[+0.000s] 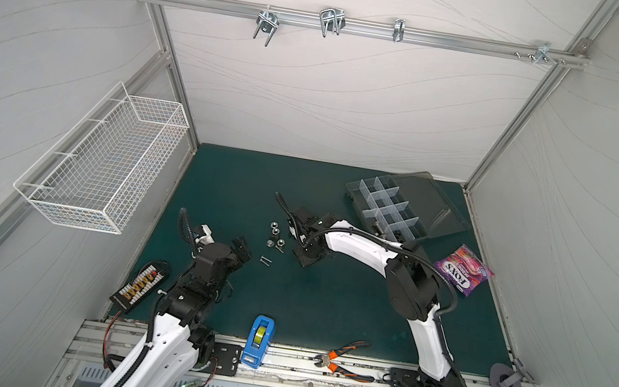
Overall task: Sort the screws and nuts into containers
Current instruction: 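Carry the black nut with the right gripper toward the organizer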
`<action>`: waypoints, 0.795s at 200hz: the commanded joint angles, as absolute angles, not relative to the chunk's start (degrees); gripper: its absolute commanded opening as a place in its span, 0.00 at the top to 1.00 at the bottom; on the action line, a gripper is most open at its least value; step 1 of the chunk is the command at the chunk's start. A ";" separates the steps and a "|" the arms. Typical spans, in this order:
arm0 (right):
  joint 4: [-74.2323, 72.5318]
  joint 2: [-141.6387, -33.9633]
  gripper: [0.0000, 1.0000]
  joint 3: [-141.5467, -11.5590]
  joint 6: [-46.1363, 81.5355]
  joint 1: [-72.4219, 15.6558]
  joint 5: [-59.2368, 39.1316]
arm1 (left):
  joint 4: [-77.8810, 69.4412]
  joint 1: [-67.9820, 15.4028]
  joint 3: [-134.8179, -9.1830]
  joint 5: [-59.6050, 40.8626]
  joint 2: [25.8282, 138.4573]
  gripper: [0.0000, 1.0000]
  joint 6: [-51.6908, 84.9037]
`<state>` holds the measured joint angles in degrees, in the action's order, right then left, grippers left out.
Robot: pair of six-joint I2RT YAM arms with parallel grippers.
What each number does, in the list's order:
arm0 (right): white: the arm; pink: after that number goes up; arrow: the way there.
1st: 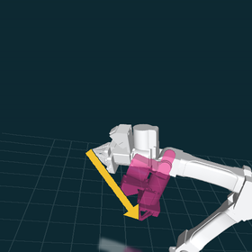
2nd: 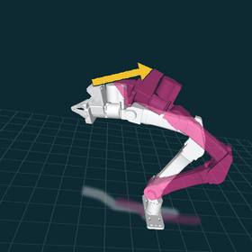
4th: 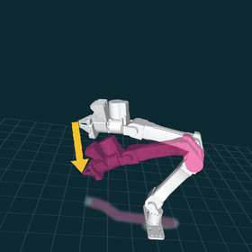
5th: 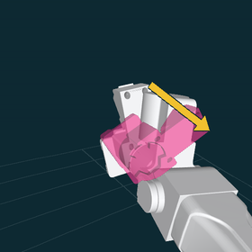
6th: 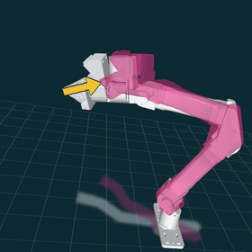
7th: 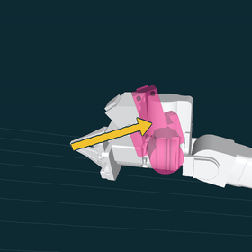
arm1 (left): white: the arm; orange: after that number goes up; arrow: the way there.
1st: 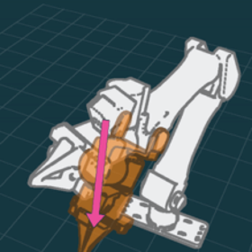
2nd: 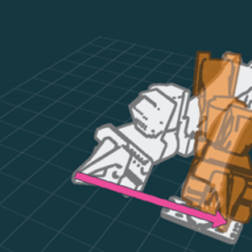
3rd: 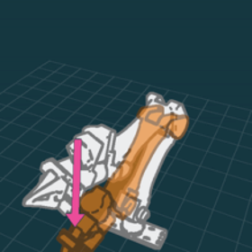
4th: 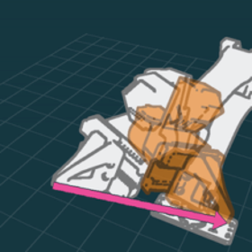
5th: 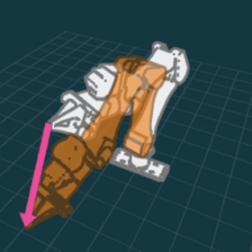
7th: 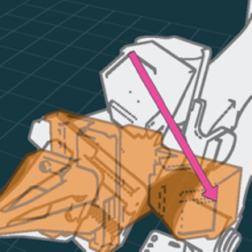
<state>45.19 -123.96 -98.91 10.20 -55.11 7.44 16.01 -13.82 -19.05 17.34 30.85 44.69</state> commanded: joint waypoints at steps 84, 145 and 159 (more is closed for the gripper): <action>45.61 -105.13 0.99 -88.83 12.61 -39.56 14.48 | 14.36 -13.89 -19.60 18.17 31.10 0.00 45.17; 44.87 -101.05 0.98 -84.31 13.74 -23.82 11.90 | 13.86 -13.89 -19.60 17.70 31.76 0.00 45.26; 44.52 -101.55 0.97 -83.96 13.52 -21.64 11.76 | 13.71 -13.89 -19.64 17.50 32.03 0.00 45.27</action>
